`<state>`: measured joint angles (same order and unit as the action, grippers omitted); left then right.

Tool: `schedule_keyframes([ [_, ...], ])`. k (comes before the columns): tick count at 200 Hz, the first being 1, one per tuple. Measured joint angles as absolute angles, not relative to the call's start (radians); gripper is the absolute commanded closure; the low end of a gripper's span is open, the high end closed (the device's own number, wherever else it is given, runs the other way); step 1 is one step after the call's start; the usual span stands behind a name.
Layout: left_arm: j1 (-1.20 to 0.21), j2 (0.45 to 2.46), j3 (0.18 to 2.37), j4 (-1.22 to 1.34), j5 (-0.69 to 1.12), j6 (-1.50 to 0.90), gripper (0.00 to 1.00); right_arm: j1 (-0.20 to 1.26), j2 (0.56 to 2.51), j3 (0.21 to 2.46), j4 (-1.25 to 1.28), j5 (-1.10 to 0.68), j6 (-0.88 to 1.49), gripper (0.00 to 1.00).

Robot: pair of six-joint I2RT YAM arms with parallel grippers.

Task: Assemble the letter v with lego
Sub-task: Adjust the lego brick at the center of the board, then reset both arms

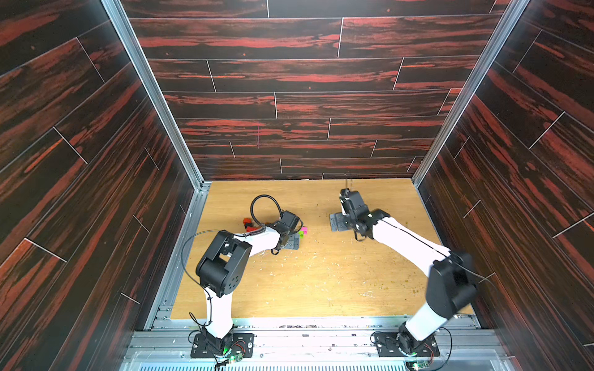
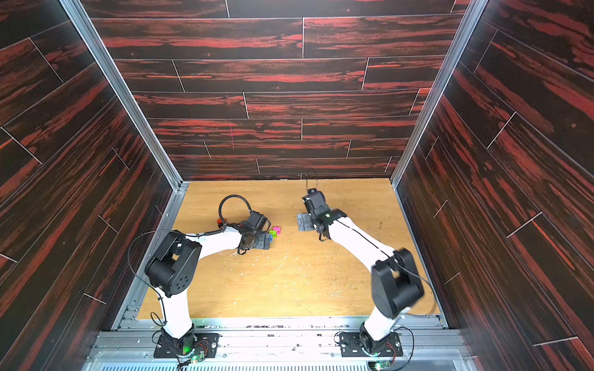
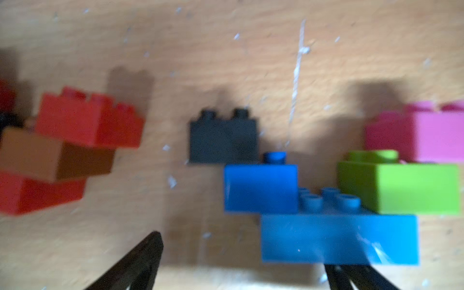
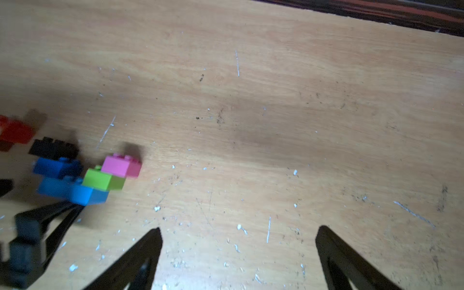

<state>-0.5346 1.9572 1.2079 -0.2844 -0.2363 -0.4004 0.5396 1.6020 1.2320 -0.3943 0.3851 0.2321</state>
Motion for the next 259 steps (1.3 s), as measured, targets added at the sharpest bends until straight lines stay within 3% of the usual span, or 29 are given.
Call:
schedule_keyframes([
  [57,-0.570,1.895,1.133,-0.233,-0.232,-0.408,0.00,0.352,1.312,0.904,-0.190,0.308,0.256,0.02],
  [89,-0.585,1.634,1.017,-0.213,-0.257,-0.404,0.00,0.340,1.233,0.793,-0.096,0.357,0.191,0.01],
  [123,-0.568,1.296,0.908,-0.085,-0.426,-0.335,0.00,0.229,1.149,0.677,0.020,0.393,0.151,0.01],
  [166,-0.406,1.023,0.614,0.135,-0.630,-0.169,0.00,0.058,1.114,0.494,0.203,0.404,0.152,0.01],
  [215,-0.186,1.011,0.371,0.355,-0.689,-0.079,0.00,0.022,1.100,0.212,0.555,0.423,0.108,0.01],
  [259,-0.068,1.235,0.364,0.564,-0.596,-0.083,0.00,0.018,1.260,0.205,0.830,0.427,0.058,0.02],
])
